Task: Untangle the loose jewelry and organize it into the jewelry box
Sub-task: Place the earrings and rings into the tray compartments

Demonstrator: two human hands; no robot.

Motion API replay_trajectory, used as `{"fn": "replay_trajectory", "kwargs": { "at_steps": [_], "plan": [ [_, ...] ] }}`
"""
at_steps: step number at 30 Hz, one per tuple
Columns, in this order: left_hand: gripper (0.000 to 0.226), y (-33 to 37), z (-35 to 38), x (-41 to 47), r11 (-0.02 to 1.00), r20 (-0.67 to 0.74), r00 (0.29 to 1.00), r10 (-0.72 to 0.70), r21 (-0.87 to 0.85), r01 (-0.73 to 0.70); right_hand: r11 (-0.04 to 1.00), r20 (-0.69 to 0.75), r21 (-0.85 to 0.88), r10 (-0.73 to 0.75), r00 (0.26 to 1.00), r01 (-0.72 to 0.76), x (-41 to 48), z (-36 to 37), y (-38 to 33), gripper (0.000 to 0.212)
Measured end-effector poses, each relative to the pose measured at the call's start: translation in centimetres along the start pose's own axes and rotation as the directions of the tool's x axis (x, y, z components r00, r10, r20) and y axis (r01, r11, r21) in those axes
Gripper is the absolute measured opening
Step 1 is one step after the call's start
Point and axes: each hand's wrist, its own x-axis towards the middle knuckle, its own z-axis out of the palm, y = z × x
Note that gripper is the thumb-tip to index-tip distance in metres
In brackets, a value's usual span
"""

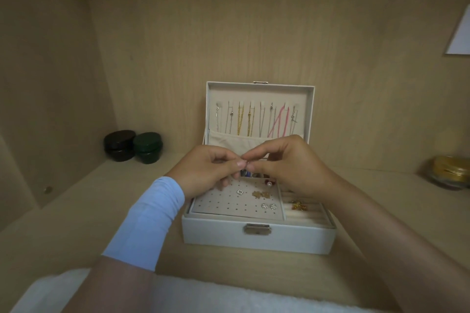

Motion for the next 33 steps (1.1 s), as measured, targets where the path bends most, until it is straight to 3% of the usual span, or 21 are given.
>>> {"fn": "replay_trajectory", "kwargs": {
  "at_steps": [6,13,15,18,23,33],
  "plan": [
    [0.014,0.1,-0.1,0.0,1.0,-0.006,1.0,0.005,0.014,-0.005,0.988,-0.104,-0.138,-0.088,0.991,0.074,0.0,0.2,0.0,0.007],
    [0.016,0.0,-0.2,0.0,0.995,0.005,1.0,-0.02,-0.098,0.02,0.996,-0.21,-0.075,-0.072,0.975,0.057,0.2,1.1,-0.4,0.007],
    [0.017,-0.1,-0.4,0.1,0.993,0.016,1.0,-0.023,-0.111,0.024,0.994,-0.176,-0.085,-0.08,0.981,0.065,0.2,1.3,-0.5,0.014],
    [0.018,-0.5,-1.0,0.3,0.999,0.037,0.999,-0.02,-0.026,0.021,0.961,-0.083,-0.252,-0.138,0.987,0.113,0.2,1.2,-0.9,0.015],
    [0.014,-0.9,-2.2,0.0,0.998,0.11,0.993,-0.035,0.055,0.029,0.871,-0.022,-0.483,-0.112,0.994,0.087,0.2,1.5,-2.4,0.009],
    [0.016,-2.8,-4.7,0.5,0.999,-0.185,0.982,0.026,0.034,-0.02,0.865,0.061,-0.501,0.009,0.998,0.023,1.6,5.6,-2.1,0.006]
  ]
}}
